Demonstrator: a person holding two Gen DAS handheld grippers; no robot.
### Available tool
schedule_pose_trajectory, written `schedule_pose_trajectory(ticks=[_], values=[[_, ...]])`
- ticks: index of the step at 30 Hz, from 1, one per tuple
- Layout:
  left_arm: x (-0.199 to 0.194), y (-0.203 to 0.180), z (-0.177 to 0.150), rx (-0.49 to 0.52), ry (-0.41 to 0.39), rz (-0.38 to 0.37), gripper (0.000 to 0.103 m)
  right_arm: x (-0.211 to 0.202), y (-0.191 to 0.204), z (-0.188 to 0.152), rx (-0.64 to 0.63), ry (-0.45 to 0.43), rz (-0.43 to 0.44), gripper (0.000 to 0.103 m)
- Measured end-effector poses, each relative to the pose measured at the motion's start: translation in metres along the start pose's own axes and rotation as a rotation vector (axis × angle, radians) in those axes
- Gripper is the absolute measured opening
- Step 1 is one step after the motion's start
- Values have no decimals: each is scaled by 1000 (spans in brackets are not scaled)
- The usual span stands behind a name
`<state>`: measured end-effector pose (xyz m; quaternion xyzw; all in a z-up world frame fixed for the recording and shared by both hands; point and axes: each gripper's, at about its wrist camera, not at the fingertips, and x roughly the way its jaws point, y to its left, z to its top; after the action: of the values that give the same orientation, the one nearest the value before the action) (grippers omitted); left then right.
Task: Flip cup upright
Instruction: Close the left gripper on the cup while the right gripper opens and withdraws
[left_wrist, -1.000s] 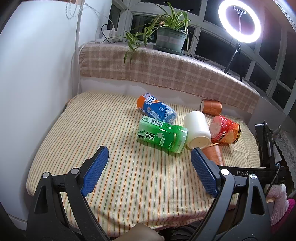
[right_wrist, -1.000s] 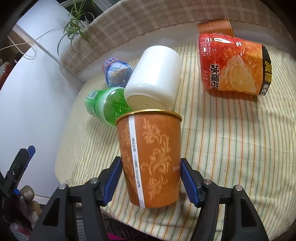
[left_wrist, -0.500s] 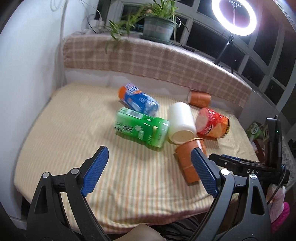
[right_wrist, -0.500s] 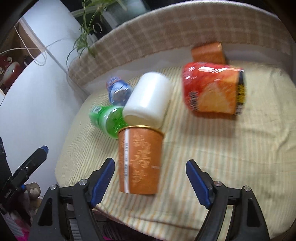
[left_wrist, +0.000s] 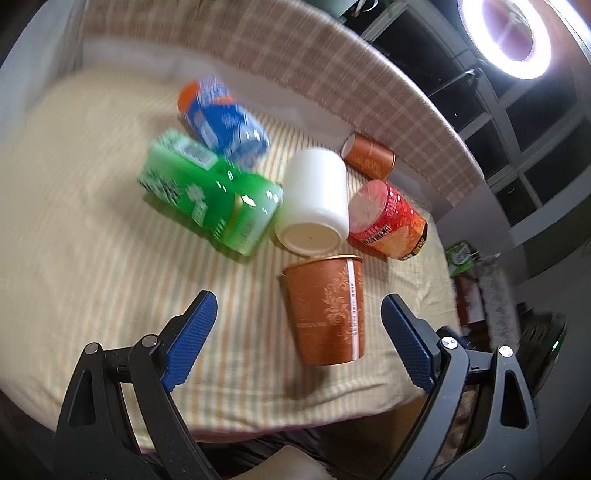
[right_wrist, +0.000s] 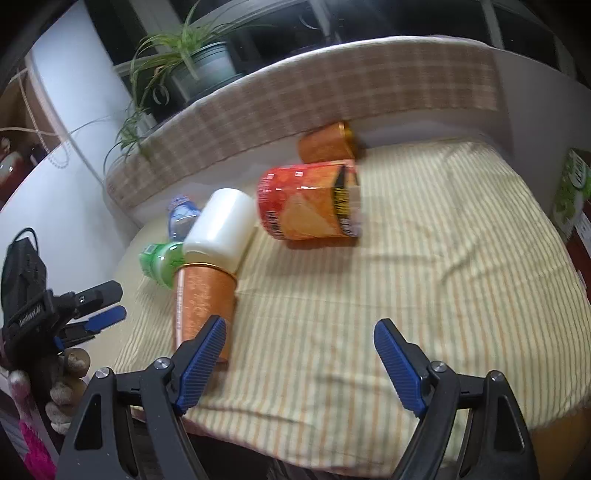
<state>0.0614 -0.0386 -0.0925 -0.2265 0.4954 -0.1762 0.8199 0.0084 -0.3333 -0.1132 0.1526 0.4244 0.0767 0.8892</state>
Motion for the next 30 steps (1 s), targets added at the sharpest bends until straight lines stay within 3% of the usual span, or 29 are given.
schedule_pose_trajectory(ticks=[7, 19, 30], values=[[25, -4, 4, -50, 81, -42, 93, -5, -17, -5, 42, -6, -17, 85], [57, -22, 10, 3, 126, 16, 87, -4, -27, -9, 70, -9, -17, 85], [79, -18, 7, -19, 159, 59, 86, -2, -34, -11, 88, -6, -21, 85]])
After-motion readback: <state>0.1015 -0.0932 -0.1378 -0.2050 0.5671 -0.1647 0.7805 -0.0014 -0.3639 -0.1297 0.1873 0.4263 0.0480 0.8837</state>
